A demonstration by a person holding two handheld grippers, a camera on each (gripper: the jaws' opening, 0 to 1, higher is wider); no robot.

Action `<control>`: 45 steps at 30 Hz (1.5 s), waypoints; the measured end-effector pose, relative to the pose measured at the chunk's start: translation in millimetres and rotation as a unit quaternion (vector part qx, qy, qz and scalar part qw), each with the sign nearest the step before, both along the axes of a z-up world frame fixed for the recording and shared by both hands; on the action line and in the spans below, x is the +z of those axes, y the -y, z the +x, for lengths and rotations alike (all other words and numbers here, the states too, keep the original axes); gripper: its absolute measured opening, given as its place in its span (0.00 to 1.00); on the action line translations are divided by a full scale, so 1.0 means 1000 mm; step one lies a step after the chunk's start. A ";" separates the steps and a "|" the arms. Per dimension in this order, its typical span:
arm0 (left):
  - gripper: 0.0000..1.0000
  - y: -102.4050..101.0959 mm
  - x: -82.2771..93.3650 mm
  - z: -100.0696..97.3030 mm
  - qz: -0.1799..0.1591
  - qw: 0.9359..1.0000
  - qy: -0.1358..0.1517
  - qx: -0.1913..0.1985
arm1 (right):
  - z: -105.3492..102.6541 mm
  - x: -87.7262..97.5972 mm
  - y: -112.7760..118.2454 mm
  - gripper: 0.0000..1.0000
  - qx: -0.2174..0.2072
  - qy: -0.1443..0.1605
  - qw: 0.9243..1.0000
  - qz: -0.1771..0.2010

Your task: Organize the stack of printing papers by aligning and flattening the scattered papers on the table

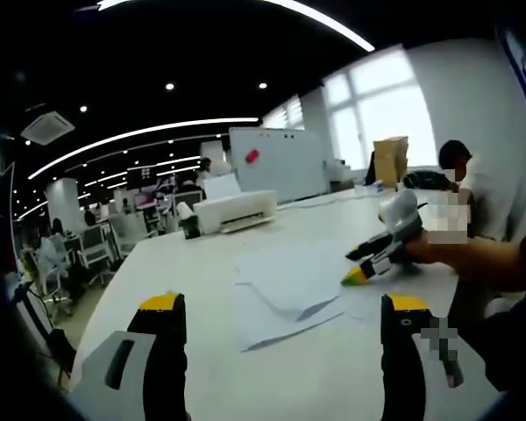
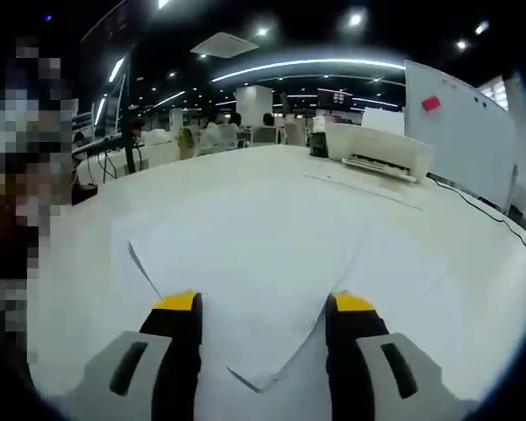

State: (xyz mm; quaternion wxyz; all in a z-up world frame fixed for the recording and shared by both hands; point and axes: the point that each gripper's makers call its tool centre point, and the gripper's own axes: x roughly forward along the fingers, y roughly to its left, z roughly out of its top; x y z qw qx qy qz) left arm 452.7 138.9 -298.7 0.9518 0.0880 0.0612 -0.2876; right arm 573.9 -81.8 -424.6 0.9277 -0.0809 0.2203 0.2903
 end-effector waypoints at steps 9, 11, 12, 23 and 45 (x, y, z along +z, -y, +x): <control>0.94 0.002 -0.001 0.000 0.002 1.000 -0.001 -0.002 | 0.008 0.003 0.014 0.19 -0.013 0.029 0.999 -0.026; 0.94 0.003 -0.001 0.000 0.002 1.000 -0.001 -0.002 | 0.008 0.003 0.015 0.15 -0.014 0.030 0.999 -0.027; 0.94 0.003 -0.002 0.000 0.003 1.000 -0.002 -0.002 | 0.008 0.003 0.015 0.12 -0.013 0.031 0.999 -0.029; 0.94 0.003 0.000 0.001 0.004 1.000 0.000 -0.002 | 0.007 0.002 0.015 0.00 -0.012 0.030 0.999 -0.020; 0.94 0.001 0.001 0.000 0.002 1.000 0.002 0.001 | 0.002 0.027 0.012 0.00 -0.011 0.057 0.998 -0.002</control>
